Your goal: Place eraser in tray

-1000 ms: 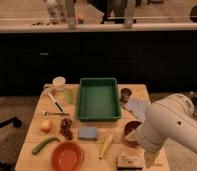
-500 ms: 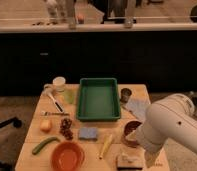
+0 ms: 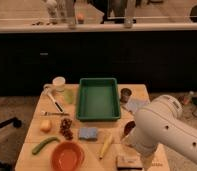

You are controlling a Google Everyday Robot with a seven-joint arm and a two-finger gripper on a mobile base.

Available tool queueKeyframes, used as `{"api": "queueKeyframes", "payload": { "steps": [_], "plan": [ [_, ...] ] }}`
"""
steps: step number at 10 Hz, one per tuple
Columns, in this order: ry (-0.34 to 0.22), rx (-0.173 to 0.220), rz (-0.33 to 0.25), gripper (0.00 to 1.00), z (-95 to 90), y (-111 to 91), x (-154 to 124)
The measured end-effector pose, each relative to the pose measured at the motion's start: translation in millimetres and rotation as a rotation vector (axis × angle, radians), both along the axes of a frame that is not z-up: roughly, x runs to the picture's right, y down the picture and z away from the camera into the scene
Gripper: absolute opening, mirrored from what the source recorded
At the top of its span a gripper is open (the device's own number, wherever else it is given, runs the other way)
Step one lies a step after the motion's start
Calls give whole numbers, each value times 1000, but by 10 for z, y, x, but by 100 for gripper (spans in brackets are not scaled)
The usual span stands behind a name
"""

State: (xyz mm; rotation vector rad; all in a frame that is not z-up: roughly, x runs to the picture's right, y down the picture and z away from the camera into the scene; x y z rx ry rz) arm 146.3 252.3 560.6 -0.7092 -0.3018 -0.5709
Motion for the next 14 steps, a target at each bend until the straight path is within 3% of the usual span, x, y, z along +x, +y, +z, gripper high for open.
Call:
{"api": "queueKeyframes", "payload": {
  "steps": [4,8,14],
  "plan": [
    [-23,-32,38,80,246,202,-102],
    [-3,-62,66,80,470,266,-219],
    [59,-85,37,80,700,517,-286]
  ]
}}
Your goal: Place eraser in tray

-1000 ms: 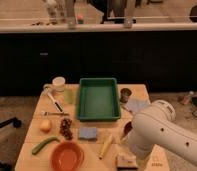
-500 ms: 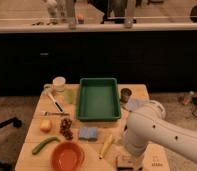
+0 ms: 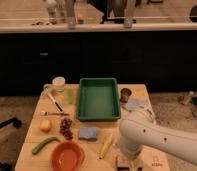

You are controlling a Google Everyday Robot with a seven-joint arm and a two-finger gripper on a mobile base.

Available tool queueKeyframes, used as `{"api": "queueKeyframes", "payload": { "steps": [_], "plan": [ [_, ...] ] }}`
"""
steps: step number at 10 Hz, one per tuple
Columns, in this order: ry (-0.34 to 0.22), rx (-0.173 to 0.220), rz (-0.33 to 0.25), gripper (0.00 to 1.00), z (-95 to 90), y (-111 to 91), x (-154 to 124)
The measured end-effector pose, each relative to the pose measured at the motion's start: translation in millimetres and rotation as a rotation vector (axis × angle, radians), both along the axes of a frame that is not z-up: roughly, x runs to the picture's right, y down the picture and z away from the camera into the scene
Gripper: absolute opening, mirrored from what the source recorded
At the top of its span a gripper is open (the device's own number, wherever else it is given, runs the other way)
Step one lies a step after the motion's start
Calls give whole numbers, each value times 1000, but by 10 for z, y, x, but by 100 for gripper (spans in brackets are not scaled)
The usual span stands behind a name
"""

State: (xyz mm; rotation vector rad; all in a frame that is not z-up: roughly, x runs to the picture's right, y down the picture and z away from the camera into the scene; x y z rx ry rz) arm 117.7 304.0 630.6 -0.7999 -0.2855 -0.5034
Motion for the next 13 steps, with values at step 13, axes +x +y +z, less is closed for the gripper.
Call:
{"api": "queueKeyframes", "payload": {
  "steps": [13],
  "plan": [
    [81,-3,234,80,335,276,134]
  ]
}}
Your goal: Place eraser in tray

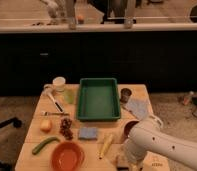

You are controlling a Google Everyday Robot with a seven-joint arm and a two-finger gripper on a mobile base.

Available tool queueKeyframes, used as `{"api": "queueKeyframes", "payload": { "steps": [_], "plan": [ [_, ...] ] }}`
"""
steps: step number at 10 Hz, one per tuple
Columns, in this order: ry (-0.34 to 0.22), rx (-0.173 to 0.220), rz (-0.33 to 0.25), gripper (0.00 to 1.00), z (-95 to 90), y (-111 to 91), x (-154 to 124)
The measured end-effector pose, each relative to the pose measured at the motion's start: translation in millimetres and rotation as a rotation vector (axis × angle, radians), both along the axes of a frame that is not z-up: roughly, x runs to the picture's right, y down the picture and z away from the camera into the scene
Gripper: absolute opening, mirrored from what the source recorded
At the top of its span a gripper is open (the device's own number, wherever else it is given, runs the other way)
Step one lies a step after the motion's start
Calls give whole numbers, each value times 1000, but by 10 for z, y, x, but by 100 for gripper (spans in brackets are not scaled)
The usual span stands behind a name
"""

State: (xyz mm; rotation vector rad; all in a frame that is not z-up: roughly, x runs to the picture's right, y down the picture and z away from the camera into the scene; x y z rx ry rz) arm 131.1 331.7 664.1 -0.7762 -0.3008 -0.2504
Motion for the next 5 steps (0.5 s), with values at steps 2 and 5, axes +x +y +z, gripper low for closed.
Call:
{"api": "queueKeyframes", "payload": {
  "steps": [2,5],
  "plan": [
    [-4,-5,-7,80,-6,4,-1],
    [-2,-4,-9,80,-8,13,7]
  ]
}}
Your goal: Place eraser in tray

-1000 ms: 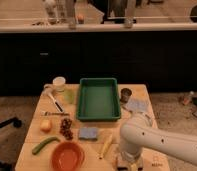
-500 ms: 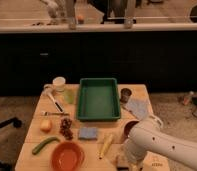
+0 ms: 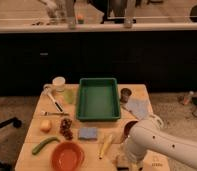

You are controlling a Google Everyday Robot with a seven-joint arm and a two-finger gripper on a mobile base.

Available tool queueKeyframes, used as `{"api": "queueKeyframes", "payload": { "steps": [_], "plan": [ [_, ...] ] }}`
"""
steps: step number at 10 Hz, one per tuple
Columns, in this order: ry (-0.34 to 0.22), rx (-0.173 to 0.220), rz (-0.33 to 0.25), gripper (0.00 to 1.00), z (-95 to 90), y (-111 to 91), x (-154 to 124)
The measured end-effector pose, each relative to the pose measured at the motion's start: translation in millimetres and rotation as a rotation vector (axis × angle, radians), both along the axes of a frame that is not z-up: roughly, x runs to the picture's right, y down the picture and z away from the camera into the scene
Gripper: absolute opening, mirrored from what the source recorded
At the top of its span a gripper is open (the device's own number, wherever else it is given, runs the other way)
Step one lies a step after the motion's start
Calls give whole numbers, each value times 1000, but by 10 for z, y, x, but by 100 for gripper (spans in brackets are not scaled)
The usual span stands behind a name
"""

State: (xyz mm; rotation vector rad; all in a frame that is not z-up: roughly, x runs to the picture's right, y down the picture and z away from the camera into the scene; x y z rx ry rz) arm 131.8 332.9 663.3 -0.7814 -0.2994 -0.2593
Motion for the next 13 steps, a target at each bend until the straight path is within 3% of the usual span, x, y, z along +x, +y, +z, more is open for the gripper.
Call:
{"api": "queueKeyframes", "payload": {
  "steps": [2,4,13],
  "plan": [
    [43,50,1,80,-13,35,-12],
    [53,70,24,80,-14,92,-23],
    [64,35,-9,80,210,298,-150]
  ]
}}
